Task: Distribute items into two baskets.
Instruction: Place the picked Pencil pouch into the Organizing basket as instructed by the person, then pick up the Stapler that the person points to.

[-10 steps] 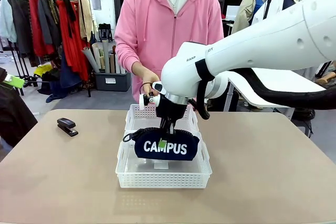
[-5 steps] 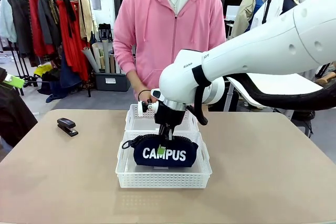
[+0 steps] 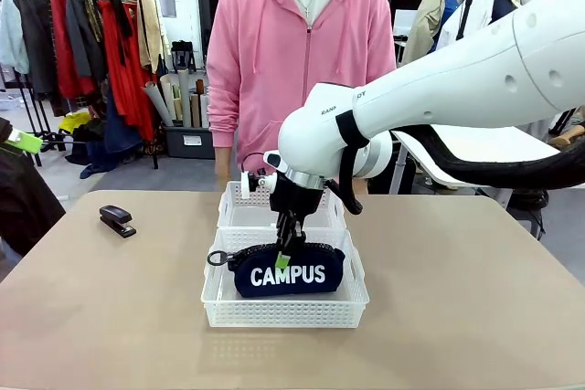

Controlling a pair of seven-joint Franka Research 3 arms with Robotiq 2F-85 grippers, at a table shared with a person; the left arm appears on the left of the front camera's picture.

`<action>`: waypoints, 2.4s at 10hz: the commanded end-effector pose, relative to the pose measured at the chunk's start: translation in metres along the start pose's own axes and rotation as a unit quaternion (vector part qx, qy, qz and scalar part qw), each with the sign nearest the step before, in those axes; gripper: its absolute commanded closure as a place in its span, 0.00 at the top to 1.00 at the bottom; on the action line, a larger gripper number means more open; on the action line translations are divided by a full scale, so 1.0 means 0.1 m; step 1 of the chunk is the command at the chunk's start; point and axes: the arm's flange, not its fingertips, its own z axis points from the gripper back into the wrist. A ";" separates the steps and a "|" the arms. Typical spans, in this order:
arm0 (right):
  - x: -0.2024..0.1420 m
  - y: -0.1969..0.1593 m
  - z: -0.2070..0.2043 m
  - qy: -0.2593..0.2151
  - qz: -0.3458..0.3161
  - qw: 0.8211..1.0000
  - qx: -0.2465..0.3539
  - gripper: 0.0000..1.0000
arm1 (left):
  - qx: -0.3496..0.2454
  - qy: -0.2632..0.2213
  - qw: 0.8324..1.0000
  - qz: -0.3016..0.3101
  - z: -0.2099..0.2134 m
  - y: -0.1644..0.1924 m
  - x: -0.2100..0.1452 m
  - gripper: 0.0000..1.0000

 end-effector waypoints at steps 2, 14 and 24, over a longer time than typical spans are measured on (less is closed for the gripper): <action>-0.03 0.09 0.10 0.001 0.005 1.000 -0.015 1.00 | -0.006 -0.009 1.000 -0.006 0.00 0.01 0.01 1.00; -0.18 0.34 0.35 0.018 -0.012 0.999 -0.029 1.00 | -0.006 -0.009 1.000 -0.006 0.00 0.01 0.01 1.00; -0.18 0.34 0.35 0.018 -0.012 0.999 -0.029 1.00 | -0.006 -0.009 1.000 -0.006 0.00 0.01 0.01 1.00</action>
